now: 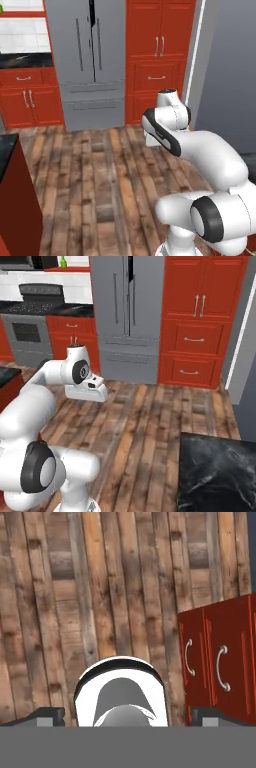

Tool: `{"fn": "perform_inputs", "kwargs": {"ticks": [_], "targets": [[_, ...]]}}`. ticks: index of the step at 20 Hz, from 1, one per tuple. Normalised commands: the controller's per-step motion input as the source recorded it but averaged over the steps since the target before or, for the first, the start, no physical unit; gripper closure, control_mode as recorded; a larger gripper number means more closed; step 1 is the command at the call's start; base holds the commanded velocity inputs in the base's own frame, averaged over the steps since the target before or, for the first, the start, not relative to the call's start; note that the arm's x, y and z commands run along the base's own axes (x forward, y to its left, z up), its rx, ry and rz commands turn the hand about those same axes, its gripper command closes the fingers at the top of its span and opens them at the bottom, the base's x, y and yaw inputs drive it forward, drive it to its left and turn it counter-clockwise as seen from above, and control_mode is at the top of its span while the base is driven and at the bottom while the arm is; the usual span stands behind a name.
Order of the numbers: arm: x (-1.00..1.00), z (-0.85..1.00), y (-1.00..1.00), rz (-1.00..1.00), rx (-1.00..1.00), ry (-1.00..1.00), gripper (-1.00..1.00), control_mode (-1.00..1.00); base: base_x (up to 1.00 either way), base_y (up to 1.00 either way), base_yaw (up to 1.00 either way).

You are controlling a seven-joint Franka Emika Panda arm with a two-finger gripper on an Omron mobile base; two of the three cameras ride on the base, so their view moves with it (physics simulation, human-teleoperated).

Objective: Move the cutting board and knife to the sink. Then move spray from the shelves to the counter.

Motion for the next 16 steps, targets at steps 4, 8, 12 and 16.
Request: {"fn": "perform_inputs", "kwargs": {"ticks": [4, 8, 12, 16], "targets": [[0.00, 0.00, 0.00, 0.00, 0.00, 0.00, -1.00, 1.00, 0.94, 0.08, 0.00], [0.00, 0.00, 0.00, 0.00, 0.00, 0.00, -1.00, 1.00, 0.94, 0.10, 0.00], [0.00, 0.00, 0.00, 0.00, 0.00, 0.00, -1.00, 1.00, 0.92, 0.15, 0.02], [0.00, 0.00, 0.00, 0.00, 0.00, 0.00, -1.00, 1.00, 0.91, 0.21, 0.03]]}}
